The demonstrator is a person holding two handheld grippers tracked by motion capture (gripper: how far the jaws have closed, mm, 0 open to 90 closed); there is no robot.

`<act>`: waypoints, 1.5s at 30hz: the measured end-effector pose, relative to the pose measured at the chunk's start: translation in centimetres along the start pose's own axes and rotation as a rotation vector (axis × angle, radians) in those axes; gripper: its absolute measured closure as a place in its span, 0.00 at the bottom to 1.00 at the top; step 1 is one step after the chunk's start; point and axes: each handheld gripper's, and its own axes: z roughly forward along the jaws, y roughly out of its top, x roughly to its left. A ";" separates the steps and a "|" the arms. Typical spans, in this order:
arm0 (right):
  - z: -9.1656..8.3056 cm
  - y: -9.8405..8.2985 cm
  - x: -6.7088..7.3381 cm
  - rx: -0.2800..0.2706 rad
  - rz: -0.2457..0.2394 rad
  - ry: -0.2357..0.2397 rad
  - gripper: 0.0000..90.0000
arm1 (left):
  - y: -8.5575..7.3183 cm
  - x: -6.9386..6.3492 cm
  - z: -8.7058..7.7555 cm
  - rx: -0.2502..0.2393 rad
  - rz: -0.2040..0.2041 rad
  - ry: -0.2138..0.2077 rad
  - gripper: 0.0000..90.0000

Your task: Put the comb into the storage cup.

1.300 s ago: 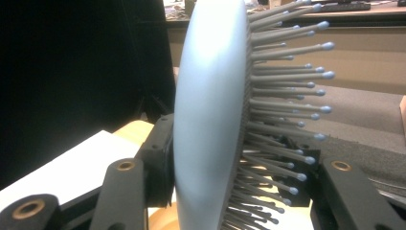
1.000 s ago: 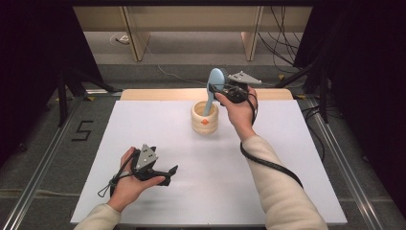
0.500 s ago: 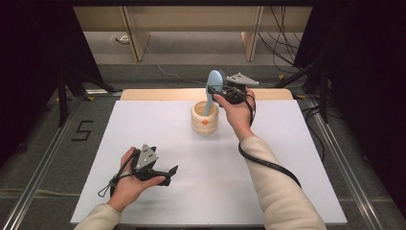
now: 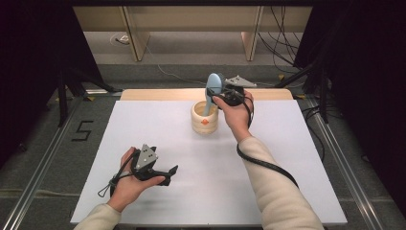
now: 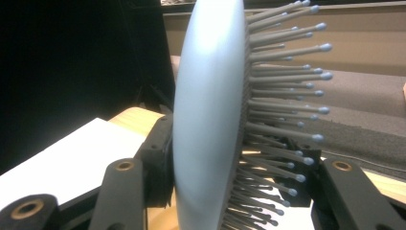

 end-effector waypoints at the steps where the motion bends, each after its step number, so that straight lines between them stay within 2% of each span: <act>1: 0.0 -0.1 0.0 0.001 0.003 -0.002 0.55 | 0.0 0.0 0.0 0.000 0.000 0.000 0.00; 20: 0.5 -1.0 -0.2 0.008 0.035 -0.002 0.54 | 0.0 0.0 0.0 0.001 -0.001 -0.002 0.00; 35: -0.3 -1.0 -1.8 0.009 0.145 -0.021 0.45 | -0.1 -0.1 0.2 0.006 -0.001 -0.005 0.00; 45: -0.7 -1.2 -2.5 0.017 0.188 -0.034 0.39 | -0.2 -0.2 0.4 0.010 0.000 -0.009 0.00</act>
